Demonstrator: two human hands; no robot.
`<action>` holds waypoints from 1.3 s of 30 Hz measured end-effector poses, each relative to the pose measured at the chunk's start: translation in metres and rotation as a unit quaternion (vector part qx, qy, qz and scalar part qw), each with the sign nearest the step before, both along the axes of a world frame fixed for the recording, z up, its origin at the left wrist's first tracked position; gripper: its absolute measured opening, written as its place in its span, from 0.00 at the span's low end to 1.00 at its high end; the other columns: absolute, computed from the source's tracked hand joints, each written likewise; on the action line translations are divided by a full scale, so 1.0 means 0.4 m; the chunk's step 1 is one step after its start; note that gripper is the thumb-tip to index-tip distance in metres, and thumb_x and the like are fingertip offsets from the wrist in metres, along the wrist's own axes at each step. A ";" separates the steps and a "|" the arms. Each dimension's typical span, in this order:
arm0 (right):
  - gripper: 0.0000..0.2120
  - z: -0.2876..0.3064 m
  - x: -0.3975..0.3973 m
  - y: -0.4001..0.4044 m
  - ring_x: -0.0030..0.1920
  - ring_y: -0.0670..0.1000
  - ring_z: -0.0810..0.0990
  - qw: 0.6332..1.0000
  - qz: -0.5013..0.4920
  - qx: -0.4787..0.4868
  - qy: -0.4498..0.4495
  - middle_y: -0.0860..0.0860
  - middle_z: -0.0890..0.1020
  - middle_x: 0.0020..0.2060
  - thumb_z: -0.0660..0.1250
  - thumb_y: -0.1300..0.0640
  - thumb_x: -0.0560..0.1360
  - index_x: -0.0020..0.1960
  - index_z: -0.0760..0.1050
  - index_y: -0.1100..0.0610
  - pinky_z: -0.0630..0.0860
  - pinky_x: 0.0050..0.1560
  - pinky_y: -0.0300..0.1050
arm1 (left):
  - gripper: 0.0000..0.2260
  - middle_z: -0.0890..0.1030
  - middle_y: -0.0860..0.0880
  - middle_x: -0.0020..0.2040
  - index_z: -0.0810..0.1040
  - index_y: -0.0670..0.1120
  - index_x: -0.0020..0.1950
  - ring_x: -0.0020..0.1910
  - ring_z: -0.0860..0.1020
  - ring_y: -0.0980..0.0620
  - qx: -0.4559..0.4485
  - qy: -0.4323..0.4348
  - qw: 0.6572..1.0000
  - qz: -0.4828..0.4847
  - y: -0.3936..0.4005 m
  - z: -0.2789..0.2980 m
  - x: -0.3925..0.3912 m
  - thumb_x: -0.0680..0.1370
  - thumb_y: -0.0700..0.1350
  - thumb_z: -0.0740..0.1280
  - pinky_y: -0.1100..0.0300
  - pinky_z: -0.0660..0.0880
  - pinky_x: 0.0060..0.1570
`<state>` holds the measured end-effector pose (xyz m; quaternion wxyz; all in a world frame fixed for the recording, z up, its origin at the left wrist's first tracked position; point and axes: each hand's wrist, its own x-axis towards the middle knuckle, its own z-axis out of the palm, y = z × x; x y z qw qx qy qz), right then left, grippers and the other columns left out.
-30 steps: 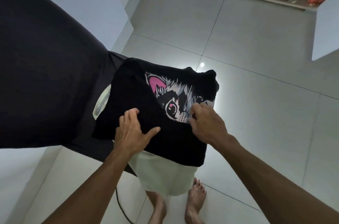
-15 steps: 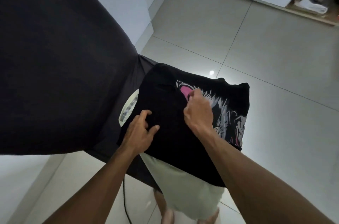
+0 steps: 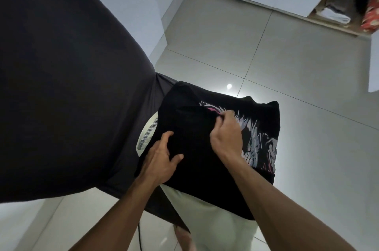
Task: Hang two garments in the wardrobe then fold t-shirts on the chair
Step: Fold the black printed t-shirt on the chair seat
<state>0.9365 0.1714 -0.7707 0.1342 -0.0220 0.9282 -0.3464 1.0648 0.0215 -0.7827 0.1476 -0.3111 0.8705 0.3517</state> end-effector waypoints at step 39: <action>0.20 0.065 0.278 0.213 0.56 0.50 0.77 0.965 0.258 -0.002 0.044 0.46 0.83 0.51 0.63 0.64 0.66 0.55 0.81 0.53 0.79 0.54 0.50 | 0.22 0.82 0.54 0.48 0.78 0.53 0.47 0.51 0.79 0.53 0.015 0.014 0.999 0.028 -0.119 0.134 0.096 0.67 0.26 0.64 0.52 0.78 0.57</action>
